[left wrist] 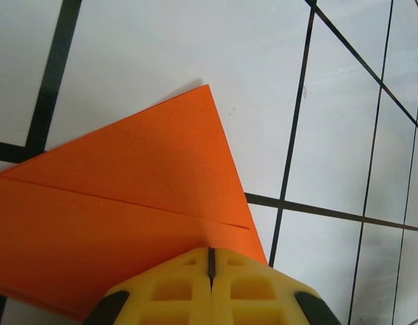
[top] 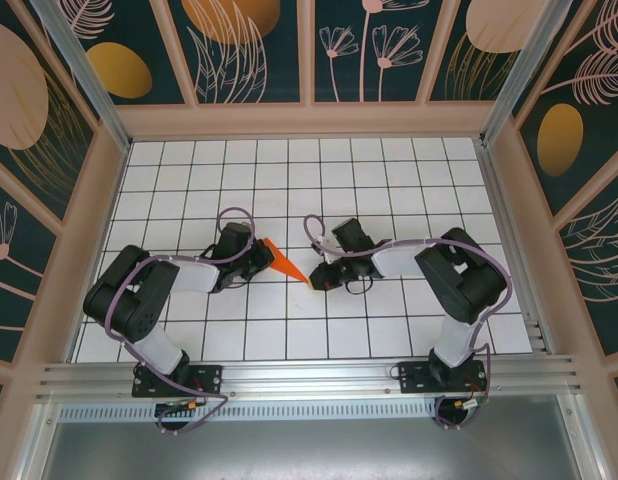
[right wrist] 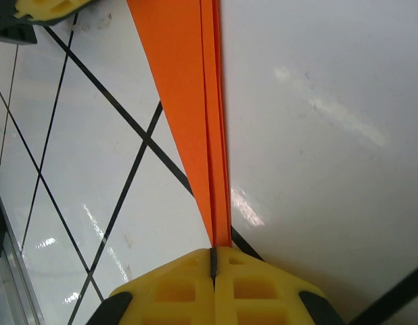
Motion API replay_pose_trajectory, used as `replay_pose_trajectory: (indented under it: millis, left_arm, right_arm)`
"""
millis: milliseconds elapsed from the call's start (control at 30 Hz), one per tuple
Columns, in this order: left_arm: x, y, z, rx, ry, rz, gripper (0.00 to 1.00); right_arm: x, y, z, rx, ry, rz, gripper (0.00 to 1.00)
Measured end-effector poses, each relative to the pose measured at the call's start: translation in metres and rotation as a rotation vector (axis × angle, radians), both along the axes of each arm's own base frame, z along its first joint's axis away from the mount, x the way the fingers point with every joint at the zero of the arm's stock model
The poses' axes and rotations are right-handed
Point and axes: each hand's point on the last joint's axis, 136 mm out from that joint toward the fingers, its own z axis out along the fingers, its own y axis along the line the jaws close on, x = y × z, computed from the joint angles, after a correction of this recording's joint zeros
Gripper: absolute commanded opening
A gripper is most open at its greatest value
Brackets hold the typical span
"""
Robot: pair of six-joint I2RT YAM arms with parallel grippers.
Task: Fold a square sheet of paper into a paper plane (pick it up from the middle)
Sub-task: Fold the wing for the fifth time at the center of the table, then turn over the paper at the center of the table.
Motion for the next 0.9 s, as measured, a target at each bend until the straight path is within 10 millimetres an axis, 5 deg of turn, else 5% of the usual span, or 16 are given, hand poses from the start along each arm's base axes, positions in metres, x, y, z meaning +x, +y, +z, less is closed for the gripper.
replay_pose_trajectory:
  millis: [100,233,400,567,900]
  left_arm:
    - [0.002,0.001,0.001,0.020,0.006,-0.001,0.02]
    - [0.006,0.001,0.008,0.038,0.014,-0.005,0.14]
    - [0.017,-0.001,0.059,0.008,-0.067,0.013,0.34]
    - [0.025,0.007,0.097,0.026,-0.113,0.084,0.48]
    - [0.009,0.001,0.070,0.294,0.053,0.156,0.64]
  right_arm:
    - [-0.001,-0.008,0.002,-0.035,0.003,-0.028,0.03]
    - [0.009,-0.015,0.020,-0.051,-0.046,-0.092,0.21]
    - [0.042,-0.028,0.054,-0.025,-0.159,-0.224,0.44]
    - [0.076,-0.047,0.074,0.010,-0.222,-0.352,0.57]
    - [0.098,-0.069,0.076,-0.011,-0.266,-0.462,0.72]
